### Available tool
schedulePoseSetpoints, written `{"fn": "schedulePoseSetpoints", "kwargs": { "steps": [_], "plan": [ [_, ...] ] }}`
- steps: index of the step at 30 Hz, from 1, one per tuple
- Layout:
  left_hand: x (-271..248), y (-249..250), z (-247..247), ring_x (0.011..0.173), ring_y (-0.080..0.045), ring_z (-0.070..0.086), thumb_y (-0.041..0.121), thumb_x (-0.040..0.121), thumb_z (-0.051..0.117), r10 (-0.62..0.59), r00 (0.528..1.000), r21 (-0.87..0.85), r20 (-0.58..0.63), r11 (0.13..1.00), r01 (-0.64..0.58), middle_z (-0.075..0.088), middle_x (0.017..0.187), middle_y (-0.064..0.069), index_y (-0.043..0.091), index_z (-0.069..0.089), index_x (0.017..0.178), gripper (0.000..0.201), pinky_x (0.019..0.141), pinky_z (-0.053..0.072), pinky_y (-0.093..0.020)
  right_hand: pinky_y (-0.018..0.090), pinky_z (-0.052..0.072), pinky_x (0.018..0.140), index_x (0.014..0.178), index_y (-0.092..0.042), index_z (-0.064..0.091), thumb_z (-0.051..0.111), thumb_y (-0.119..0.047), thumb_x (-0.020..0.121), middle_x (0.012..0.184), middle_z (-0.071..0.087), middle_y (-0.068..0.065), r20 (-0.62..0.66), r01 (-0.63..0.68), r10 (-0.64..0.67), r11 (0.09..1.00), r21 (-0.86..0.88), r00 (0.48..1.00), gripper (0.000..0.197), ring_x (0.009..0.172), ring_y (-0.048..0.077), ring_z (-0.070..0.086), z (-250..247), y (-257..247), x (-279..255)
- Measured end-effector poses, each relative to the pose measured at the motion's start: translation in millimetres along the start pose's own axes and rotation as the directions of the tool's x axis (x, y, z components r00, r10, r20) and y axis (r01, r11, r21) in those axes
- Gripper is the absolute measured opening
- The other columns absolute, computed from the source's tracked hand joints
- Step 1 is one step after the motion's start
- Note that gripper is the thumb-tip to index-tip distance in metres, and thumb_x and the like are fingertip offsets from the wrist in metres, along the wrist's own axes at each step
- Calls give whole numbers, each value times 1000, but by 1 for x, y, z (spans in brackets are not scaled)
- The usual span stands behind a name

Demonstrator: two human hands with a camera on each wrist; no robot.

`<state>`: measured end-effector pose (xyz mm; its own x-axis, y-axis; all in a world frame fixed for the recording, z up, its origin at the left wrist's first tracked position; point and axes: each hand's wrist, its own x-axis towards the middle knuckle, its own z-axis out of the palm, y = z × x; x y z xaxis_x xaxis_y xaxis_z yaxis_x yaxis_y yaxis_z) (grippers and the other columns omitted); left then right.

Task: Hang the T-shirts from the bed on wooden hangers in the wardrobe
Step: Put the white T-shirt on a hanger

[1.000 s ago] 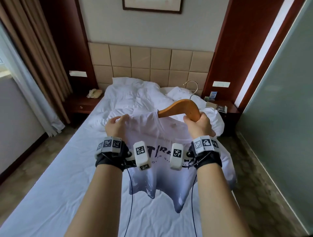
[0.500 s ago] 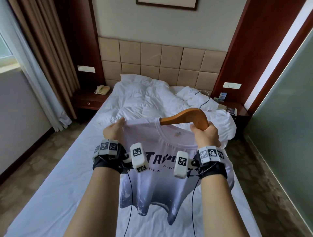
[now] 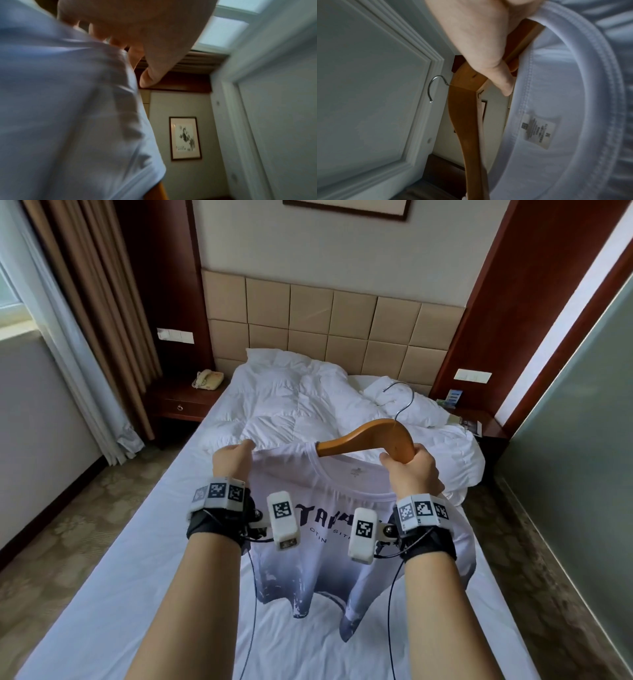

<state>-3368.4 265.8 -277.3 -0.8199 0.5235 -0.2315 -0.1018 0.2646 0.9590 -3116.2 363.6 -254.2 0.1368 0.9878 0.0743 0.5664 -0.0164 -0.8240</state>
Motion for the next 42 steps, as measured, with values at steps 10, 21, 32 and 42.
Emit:
{"fn": "schedulePoseSetpoints", "kwargs": {
  "steps": [10, 21, 32, 42],
  "plan": [
    [-19, 16, 24, 92, -17, 67, 18, 95, 62, 425, 815, -62, 393, 897, -438, 71, 94, -4, 14, 70, 100, 11, 83, 50, -26, 45, 47, 95, 90, -22, 63, 78, -46, 77, 90, 73, 1, 111, 230, -213, 955, -185, 971, 31, 91, 32, 66, 47, -14, -16],
    [-21, 0, 44, 67, -25, 57, 69, 76, 60, 519, 719, -5, 462, 813, -583, 61, 71, -11, 8, 62, 83, 62, 69, 49, -47, 43, 52, 80, 89, -19, 64, 81, -33, 74, 83, 72, 0, 217, 402, -400, 915, 35, 891, 27, 82, 23, 66, 69, -10, -27],
    [-3, -1, 34, 63, -16, 56, 78, 71, 58, 544, 778, 65, 314, 805, -590, 60, 65, -1, 13, 59, 75, 65, 74, 49, -54, 45, 18, 118, 92, -18, 64, 32, -39, 106, 121, 68, 10, 247, 178, -119, 956, -232, 962, 40, 113, 29, 52, 44, 20, -3],
    [-6, 1, 30, 72, -31, 64, 75, 73, 62, 561, 771, -33, 301, 815, -579, 66, 73, -13, 8, 61, 80, 67, 77, 50, -58, 39, 47, 92, 102, -12, 75, 50, -38, 95, 112, 70, 10, -202, -4, 45, 980, 200, 978, 37, 104, 30, 62, 44, 37, 1]
  ]
}}
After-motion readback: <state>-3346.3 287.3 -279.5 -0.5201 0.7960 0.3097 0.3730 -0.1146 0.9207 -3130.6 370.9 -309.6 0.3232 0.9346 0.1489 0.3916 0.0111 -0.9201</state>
